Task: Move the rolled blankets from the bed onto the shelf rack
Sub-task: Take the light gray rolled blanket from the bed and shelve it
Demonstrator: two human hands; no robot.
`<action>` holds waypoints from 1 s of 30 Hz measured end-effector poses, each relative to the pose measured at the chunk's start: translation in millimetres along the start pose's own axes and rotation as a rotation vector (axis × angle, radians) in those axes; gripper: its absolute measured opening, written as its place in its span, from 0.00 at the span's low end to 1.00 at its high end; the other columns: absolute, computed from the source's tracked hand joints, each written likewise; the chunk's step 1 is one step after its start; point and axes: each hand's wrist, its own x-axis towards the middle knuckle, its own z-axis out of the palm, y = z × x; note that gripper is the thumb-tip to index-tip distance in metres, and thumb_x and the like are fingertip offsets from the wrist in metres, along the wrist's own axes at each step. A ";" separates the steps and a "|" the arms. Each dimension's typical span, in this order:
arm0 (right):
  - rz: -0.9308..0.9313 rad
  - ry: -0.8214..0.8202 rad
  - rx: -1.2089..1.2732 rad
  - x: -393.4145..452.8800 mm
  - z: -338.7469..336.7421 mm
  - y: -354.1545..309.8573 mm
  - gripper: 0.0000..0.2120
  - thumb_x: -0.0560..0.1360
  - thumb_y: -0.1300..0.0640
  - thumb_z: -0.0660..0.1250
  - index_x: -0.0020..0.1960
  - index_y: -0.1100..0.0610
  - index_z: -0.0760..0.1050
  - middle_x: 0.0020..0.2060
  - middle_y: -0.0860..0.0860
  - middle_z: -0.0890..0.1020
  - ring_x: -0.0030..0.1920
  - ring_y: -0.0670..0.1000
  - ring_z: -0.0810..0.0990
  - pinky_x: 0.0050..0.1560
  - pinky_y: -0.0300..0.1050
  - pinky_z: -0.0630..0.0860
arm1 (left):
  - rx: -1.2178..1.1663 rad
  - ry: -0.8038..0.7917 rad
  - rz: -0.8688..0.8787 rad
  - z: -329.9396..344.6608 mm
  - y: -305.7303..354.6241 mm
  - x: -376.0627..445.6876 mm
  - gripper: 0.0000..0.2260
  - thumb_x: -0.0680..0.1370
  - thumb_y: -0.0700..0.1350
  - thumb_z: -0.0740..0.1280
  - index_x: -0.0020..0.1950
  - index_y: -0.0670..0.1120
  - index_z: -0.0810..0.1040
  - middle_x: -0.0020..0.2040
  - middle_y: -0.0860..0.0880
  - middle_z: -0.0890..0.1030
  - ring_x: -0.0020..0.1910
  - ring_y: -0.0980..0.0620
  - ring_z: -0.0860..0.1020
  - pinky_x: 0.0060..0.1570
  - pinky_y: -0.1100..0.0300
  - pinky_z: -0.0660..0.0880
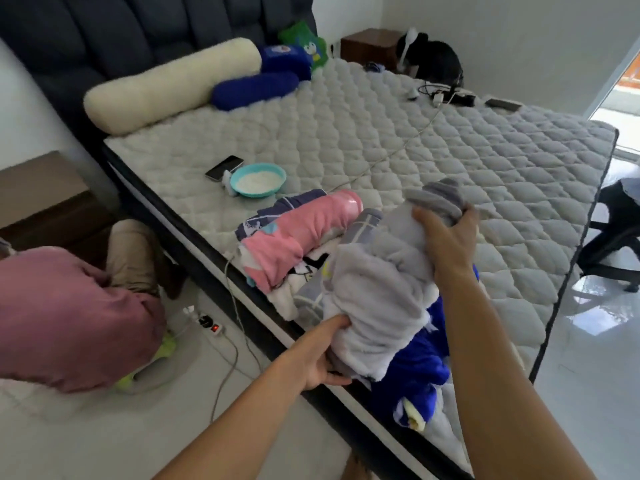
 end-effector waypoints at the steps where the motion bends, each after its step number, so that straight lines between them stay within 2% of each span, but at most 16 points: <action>1: -0.050 -0.029 0.005 -16.1 9.2 -11.5 0.28 0.65 0.50 0.73 0.61 0.50 0.66 0.54 0.47 0.77 0.55 0.51 0.78 0.59 0.52 0.77 | -0.019 0.009 0.038 -13.1 -3.4 -14.7 0.12 0.75 0.55 0.67 0.53 0.49 0.77 0.56 0.44 0.80 0.57 0.42 0.79 0.60 0.43 0.76; 4: -0.179 -0.167 0.003 -80.0 40.4 -46.9 0.34 0.65 0.46 0.73 0.66 0.50 0.63 0.59 0.49 0.75 0.58 0.51 0.77 0.61 0.54 0.75 | -0.146 0.050 0.161 -62.1 -19.9 -73.2 0.13 0.75 0.52 0.68 0.56 0.46 0.78 0.57 0.42 0.81 0.57 0.41 0.80 0.56 0.44 0.79; 6: -0.271 -0.287 -0.009 -129.3 66.7 -70.4 0.36 0.67 0.45 0.73 0.69 0.48 0.59 0.63 0.48 0.72 0.62 0.50 0.73 0.64 0.52 0.73 | -0.215 0.146 0.289 -102.3 -32.2 -119.2 0.13 0.76 0.51 0.68 0.57 0.46 0.78 0.55 0.43 0.81 0.53 0.42 0.81 0.48 0.48 0.82; 7: -0.306 -0.348 -0.011 -155.2 81.0 -80.4 0.39 0.67 0.44 0.73 0.71 0.48 0.57 0.65 0.48 0.71 0.64 0.50 0.72 0.65 0.52 0.72 | -0.247 0.204 0.337 -122.7 -41.0 -142.7 0.13 0.76 0.51 0.68 0.58 0.46 0.78 0.56 0.43 0.81 0.54 0.42 0.80 0.47 0.48 0.82; 11: -0.438 -0.615 0.102 -268.4 147.3 -117.6 0.41 0.66 0.45 0.74 0.72 0.52 0.57 0.66 0.46 0.69 0.66 0.49 0.70 0.68 0.53 0.70 | -0.403 0.382 0.501 -201.4 -92.0 -231.8 0.13 0.77 0.51 0.66 0.58 0.47 0.78 0.60 0.42 0.80 0.63 0.39 0.77 0.61 0.41 0.75; 12: -0.465 -0.686 0.124 -297.4 164.7 -126.3 0.41 0.65 0.45 0.74 0.72 0.52 0.57 0.66 0.46 0.69 0.66 0.48 0.70 0.68 0.51 0.70 | -0.469 0.416 0.534 -218.1 -106.8 -252.9 0.14 0.77 0.51 0.66 0.60 0.46 0.77 0.62 0.41 0.80 0.63 0.38 0.77 0.61 0.41 0.75; 14: -0.524 -0.842 0.160 -356.9 197.9 -144.3 0.41 0.66 0.47 0.74 0.72 0.53 0.57 0.65 0.45 0.68 0.65 0.46 0.69 0.68 0.45 0.68 | -0.593 0.484 0.604 -247.2 -134.7 -294.3 0.18 0.78 0.51 0.64 0.65 0.44 0.75 0.62 0.41 0.79 0.60 0.39 0.78 0.54 0.45 0.79; 16: -0.584 -0.984 0.191 -413.5 227.3 -160.9 0.41 0.67 0.49 0.75 0.72 0.55 0.56 0.65 0.46 0.68 0.66 0.46 0.69 0.67 0.41 0.67 | -0.708 0.574 0.692 -272.3 -161.3 -330.3 0.19 0.79 0.52 0.63 0.67 0.45 0.74 0.58 0.44 0.80 0.53 0.43 0.80 0.47 0.48 0.81; 18: -0.634 -1.111 0.227 -467.4 253.3 -173.7 0.41 0.67 0.49 0.75 0.72 0.55 0.57 0.65 0.46 0.68 0.66 0.46 0.68 0.67 0.39 0.66 | -0.821 0.669 0.768 -295.8 -187.5 -361.3 0.19 0.79 0.52 0.64 0.67 0.45 0.75 0.57 0.45 0.80 0.52 0.46 0.80 0.44 0.50 0.82; 20: -0.693 -1.242 0.268 -521.5 278.8 -181.5 0.40 0.66 0.49 0.75 0.71 0.55 0.58 0.65 0.47 0.68 0.66 0.47 0.69 0.68 0.43 0.67 | -0.925 0.758 0.837 -319.2 -213.4 -389.5 0.17 0.78 0.51 0.64 0.65 0.46 0.76 0.60 0.45 0.80 0.53 0.45 0.80 0.46 0.49 0.81; 22: -0.741 -1.371 0.317 -574.5 302.4 -184.2 0.39 0.65 0.48 0.75 0.70 0.53 0.59 0.65 0.49 0.70 0.65 0.48 0.71 0.68 0.48 0.70 | -1.030 0.839 0.901 -344.3 -238.3 -412.5 0.10 0.79 0.48 0.64 0.57 0.46 0.79 0.57 0.45 0.80 0.51 0.46 0.80 0.48 0.47 0.79; 23: -0.763 -1.434 0.355 -601.0 313.0 -184.8 0.38 0.65 0.49 0.75 0.69 0.52 0.60 0.64 0.46 0.71 0.64 0.45 0.72 0.67 0.47 0.71 | -1.080 0.888 0.932 -358.2 -250.3 -422.7 0.08 0.79 0.46 0.64 0.55 0.46 0.79 0.56 0.45 0.80 0.50 0.46 0.80 0.49 0.47 0.79; 26: -0.826 -1.611 0.477 -676.3 343.0 -182.7 0.33 0.66 0.54 0.75 0.64 0.47 0.60 0.56 0.34 0.69 0.58 0.31 0.70 0.63 0.31 0.69 | -1.204 1.062 1.026 -405.4 -285.3 -448.1 0.15 0.78 0.47 0.64 0.62 0.44 0.78 0.61 0.44 0.80 0.54 0.44 0.80 0.51 0.48 0.79; 28: -0.848 -1.743 0.540 -722.9 363.7 -177.7 0.33 0.66 0.54 0.75 0.65 0.49 0.61 0.58 0.37 0.70 0.59 0.33 0.70 0.62 0.29 0.67 | -1.273 1.182 1.060 -436.9 -306.4 -460.2 0.17 0.78 0.51 0.63 0.64 0.45 0.77 0.62 0.44 0.80 0.56 0.44 0.80 0.50 0.51 0.79; 30: -0.888 -1.870 0.567 -768.2 383.8 -174.8 0.35 0.67 0.52 0.75 0.68 0.51 0.61 0.61 0.42 0.70 0.61 0.40 0.70 0.65 0.32 0.66 | -1.374 1.295 1.068 -463.0 -320.4 -473.8 0.19 0.78 0.54 0.62 0.64 0.46 0.78 0.63 0.44 0.81 0.58 0.44 0.79 0.53 0.50 0.79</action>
